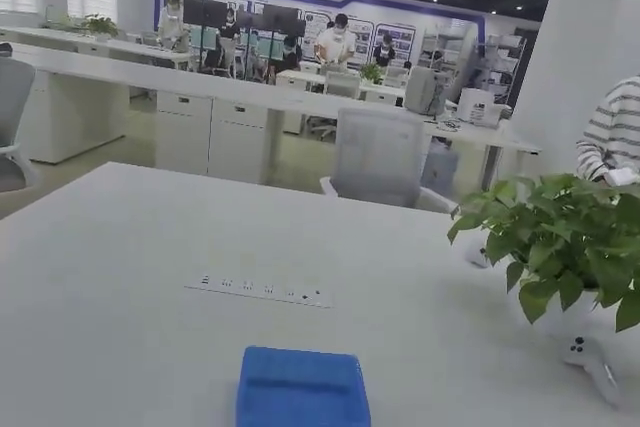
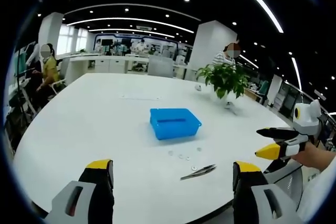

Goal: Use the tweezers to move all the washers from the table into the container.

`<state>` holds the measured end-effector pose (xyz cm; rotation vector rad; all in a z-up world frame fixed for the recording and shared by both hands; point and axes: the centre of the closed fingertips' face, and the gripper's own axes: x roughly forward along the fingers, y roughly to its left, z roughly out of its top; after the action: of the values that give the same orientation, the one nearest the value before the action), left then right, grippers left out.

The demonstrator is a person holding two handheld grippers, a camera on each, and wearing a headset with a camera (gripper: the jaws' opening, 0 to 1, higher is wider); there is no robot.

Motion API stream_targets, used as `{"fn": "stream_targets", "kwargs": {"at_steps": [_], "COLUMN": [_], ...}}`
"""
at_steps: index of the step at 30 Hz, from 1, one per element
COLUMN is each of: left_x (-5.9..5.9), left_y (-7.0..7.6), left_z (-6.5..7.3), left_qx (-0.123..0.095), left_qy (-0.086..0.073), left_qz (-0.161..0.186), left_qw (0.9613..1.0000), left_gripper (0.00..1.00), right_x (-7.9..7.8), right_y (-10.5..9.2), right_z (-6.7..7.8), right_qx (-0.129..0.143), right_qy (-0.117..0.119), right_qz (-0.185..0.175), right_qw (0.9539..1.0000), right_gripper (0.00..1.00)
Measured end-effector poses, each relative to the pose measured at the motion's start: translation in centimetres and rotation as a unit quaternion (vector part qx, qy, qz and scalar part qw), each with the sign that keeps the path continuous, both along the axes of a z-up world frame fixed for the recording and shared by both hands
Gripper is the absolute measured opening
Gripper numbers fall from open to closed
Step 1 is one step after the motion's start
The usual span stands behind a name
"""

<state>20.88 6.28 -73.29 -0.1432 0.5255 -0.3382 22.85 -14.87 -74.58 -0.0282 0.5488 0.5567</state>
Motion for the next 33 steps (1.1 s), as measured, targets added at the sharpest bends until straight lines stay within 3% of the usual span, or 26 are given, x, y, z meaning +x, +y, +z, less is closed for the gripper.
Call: {"fn": "stream_targets", "kwargs": {"at_steps": [10, 15, 22, 26, 28, 29, 31, 33], "left_x": [0.7, 1.4, 2.3, 2.7, 2.4, 2.4, 2.7, 2.6], "left_y": [0.0, -0.3, -1.0, -1.6, -2.0, -1.9, -2.2, -3.1], "left_z": [-0.4, -1.1, -3.2, -4.7, -5.8, -6.6, -7.3, -8.2], "left_qx": [-0.004, 0.005, 0.031, 0.047, 0.059, 0.072, 0.081, 0.075], "left_qy": [0.005, 0.013, 0.034, 0.052, 0.080, 0.093, 0.095, 0.111], "left_qz": [-0.006, -0.010, -0.044, -0.083, -0.116, -0.127, -0.145, -0.170], "left_qw": [1.0000, 0.9999, 0.9980, 0.9941, 0.9882, 0.9849, 0.9815, 0.9764], "left_gripper": [0.95, 0.92, 0.85, 0.66, 0.58, 0.48, 0.35, 0.31], "right_x": [0.7, 1.0, 0.8, 0.9, 1.0, 1.1, 1.3, 1.4], "right_y": [0.3, 0.4, 0.5, 0.3, 0.2, 0.1, -0.1, -0.2], "right_z": [-0.5, -0.9, -2.7, -3.6, -3.8, -3.9, -4.1, -4.3], "right_qx": [-0.003, -0.003, -0.026, -0.040, -0.045, -0.049, -0.048, -0.044], "right_qy": [0.008, 0.014, 0.037, 0.049, 0.052, 0.054, 0.057, 0.060], "right_qz": [0.004, 0.006, 0.027, 0.039, 0.043, 0.043, 0.042, 0.039], "right_qw": [1.0000, 0.9999, 0.9986, 0.9972, 0.9967, 0.9964, 0.9963, 0.9964], "right_gripper": [0.99, 0.98, 0.96, 0.95, 0.94, 0.94, 0.94, 0.94]}}
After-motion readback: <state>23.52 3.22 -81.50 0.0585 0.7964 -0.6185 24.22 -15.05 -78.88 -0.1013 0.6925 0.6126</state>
